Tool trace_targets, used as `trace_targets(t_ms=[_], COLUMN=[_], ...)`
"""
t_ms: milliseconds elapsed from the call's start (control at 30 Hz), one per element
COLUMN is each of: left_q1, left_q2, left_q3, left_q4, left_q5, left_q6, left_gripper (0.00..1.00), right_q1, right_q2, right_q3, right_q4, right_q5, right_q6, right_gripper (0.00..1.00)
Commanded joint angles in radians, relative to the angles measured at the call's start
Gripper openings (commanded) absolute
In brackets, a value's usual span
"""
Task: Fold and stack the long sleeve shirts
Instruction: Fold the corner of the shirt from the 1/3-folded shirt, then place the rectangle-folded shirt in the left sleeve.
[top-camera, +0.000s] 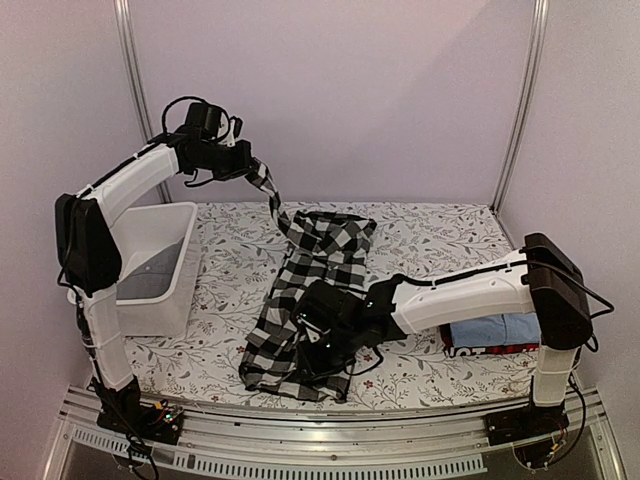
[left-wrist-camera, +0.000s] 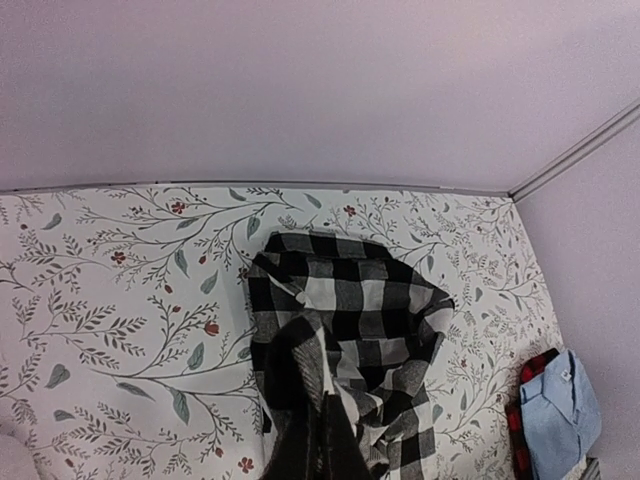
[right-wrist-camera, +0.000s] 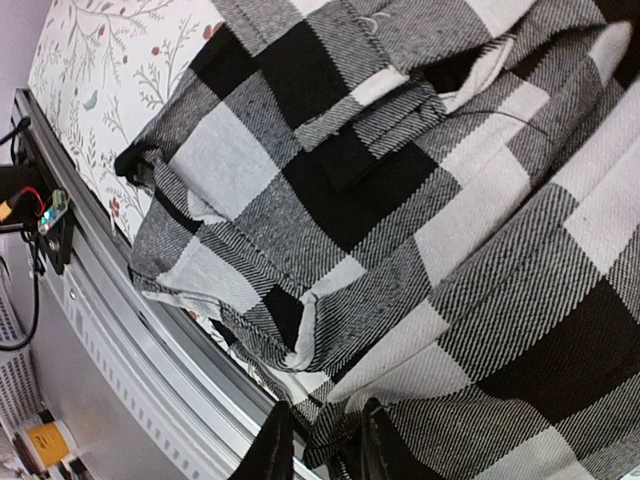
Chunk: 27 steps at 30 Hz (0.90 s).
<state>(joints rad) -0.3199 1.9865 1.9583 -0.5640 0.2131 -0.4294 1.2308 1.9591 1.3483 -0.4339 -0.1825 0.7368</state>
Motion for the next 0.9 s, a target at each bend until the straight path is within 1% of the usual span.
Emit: trace_targets(t_ms=[0,67,133,200,300,400,500,567,700,733,867], left_q1=[0.008,0.010,0.009,0.009,0.008,0.009,0.009,0.009,0.009,0.009,0.009], left_q2=[-0.034,-0.038,-0.041,-0.042,-0.044,-0.049,-0.058,-0.068,-0.117,-0.130,-0.184], left_q3=[-0.005,-0.009,-0.010,-0.009,-0.005,-0.007,-0.009,-0.016,-0.077,-0.095,-0.171], left_q4=[0.017,0.018,0.017,0.014,0.007,0.001,-0.018,-0.031,-0.033,-0.033,-0.021], left_q5=[0.023,0.024,0.021,0.020,0.012,0.009,-0.002,-0.003,0.007,0.008,0.038], left_q6=[0.013,0.012,0.011,0.011,0.009,0.004,-0.005,-0.021,-0.055,-0.061,-0.079], left_gripper=[0.00,0.00,0.00,0.00,0.00,0.00,0.00,0.00,0.00,0.00,0.00], right_q1=[-0.033,-0.072,-0.123,-0.184,-0.288,-0.403,-0.494,-0.545,-0.621,-0.636,-0.698], right_q2=[-0.056,-0.117,-0.175,-0.222,-0.276,-0.287,-0.261,-0.221,-0.087,-0.033,0.112], right_q3=[-0.020,-0.040,-0.059,-0.068,-0.065,-0.062,-0.046,-0.018,0.066,0.093,0.201], right_q4=[0.023,0.021,0.021,0.021,0.030,0.090,0.153,0.184,0.223,0.226,0.269], right_q5=[0.023,0.041,0.064,0.094,0.155,0.146,0.133,0.111,0.051,0.041,-0.009], right_q6=[-0.022,-0.034,-0.056,-0.079,-0.114,-0.132,-0.155,-0.173,-0.199,-0.203,-0.203], right_gripper=[0.37,0.47,0.55,0.57,0.57,0.52,0.41,0.36,0.27,0.26,0.22])
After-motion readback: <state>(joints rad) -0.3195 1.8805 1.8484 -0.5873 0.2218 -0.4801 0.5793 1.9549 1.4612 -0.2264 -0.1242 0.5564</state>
